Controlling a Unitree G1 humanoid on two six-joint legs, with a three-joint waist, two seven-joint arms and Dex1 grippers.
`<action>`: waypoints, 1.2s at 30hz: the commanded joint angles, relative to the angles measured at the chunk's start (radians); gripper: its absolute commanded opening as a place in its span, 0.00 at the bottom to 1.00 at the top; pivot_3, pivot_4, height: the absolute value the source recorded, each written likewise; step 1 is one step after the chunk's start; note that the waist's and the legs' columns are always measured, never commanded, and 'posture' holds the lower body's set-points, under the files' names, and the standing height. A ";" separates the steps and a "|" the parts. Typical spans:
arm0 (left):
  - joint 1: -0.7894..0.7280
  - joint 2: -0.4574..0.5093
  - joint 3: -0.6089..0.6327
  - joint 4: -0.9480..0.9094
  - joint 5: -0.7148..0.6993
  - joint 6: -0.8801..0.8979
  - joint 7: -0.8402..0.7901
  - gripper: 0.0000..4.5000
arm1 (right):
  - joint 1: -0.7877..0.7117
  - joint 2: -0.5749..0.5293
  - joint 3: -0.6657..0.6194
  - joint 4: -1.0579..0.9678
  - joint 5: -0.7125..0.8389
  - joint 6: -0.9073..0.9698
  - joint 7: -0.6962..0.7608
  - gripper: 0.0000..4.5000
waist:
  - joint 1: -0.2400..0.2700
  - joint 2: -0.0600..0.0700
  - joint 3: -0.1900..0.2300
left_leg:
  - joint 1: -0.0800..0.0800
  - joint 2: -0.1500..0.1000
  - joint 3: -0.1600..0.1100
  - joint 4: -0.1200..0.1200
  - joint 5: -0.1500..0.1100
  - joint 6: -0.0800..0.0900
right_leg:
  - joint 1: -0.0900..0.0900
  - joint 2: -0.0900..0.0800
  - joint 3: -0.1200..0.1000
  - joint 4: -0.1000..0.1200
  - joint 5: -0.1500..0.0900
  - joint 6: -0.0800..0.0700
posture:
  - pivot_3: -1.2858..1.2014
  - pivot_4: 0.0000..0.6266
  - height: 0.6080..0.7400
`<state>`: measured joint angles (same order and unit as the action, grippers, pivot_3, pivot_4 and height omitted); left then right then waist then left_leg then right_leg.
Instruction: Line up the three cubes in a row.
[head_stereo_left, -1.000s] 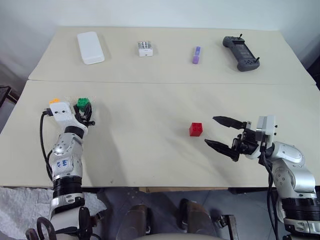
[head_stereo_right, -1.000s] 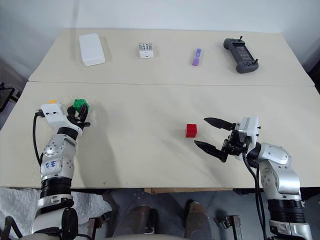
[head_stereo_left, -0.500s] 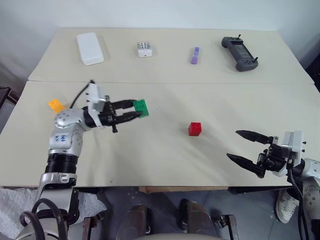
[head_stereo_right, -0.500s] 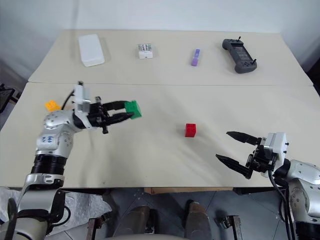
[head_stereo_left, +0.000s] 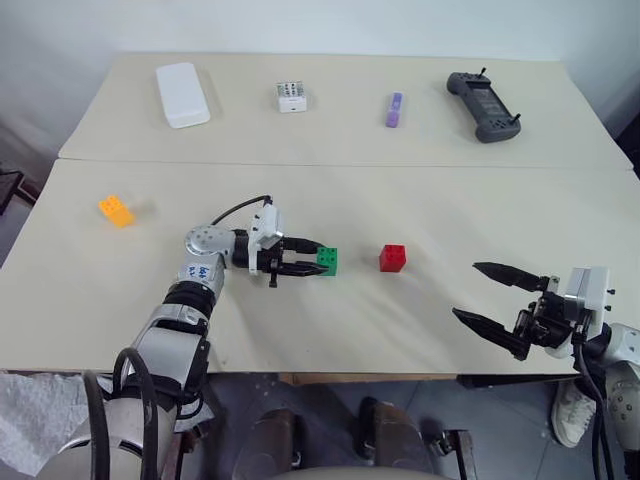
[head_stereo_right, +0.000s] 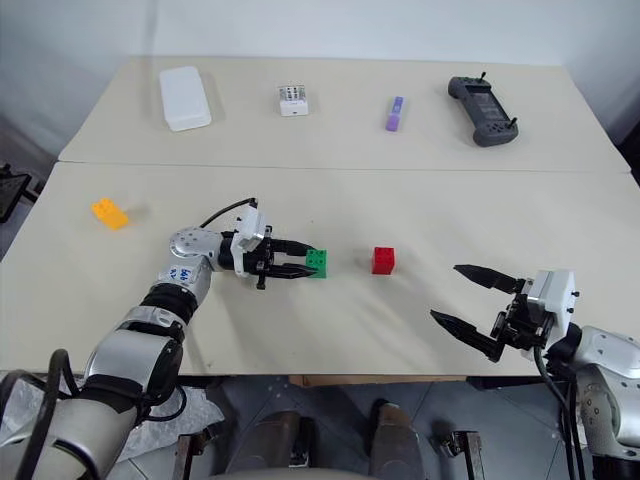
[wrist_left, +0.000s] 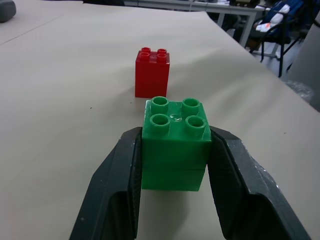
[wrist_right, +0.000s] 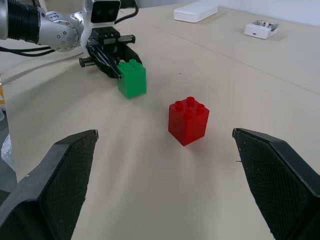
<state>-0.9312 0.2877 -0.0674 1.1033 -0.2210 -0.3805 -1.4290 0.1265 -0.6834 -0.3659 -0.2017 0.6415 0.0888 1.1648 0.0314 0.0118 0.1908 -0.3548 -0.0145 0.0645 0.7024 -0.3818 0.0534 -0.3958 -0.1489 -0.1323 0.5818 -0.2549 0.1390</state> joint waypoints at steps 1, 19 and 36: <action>-0.039 -0.010 0.021 0.033 0.023 -0.033 0.014 0.33 | 0.019 0.009 -0.030 -0.047 0.027 -0.004 -0.012 1.00 | -0.002 0.000 0.000 | 0.000 0.000 0.000 0.000 0.000 0.001 | 0.000 0.000 0.000 0.000 0.000 0.000 | 0.52 0.24 1.00; 0.025 0.097 0.145 -0.127 -0.036 0.039 -0.041 0.94 | -0.031 0.011 0.034 -0.034 0.034 0.024 -0.007 1.00 | -0.017 0.000 0.000 | 0.000 0.001 0.001 0.000 0.000 0.001 | -0.001 0.000 0.001 0.000 0.000 0.001 | 0.52 0.24 1.00; 1.085 -0.031 0.856 -1.176 -0.263 0.247 0.936 0.97 | -0.414 0.151 0.272 0.084 -0.001 0.037 0.047 1.00 | -0.019 0.000 0.000 | 0.002 0.001 -0.006 0.001 -0.003 -0.002 | 0.002 -0.002 0.003 0.000 0.000 -0.001 | 0.52 0.24 1.00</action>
<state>0.1085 0.2724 0.6962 -0.0395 -0.4718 -0.0889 -0.5975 -0.2670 -0.5370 -0.1009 -0.1085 0.6368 0.1454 1.2010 0.0126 0.0121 0.1910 -0.3524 -0.0130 0.0582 0.7038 -0.3846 0.0510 -0.3944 -0.1508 -0.1291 0.5822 -0.2551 0.1382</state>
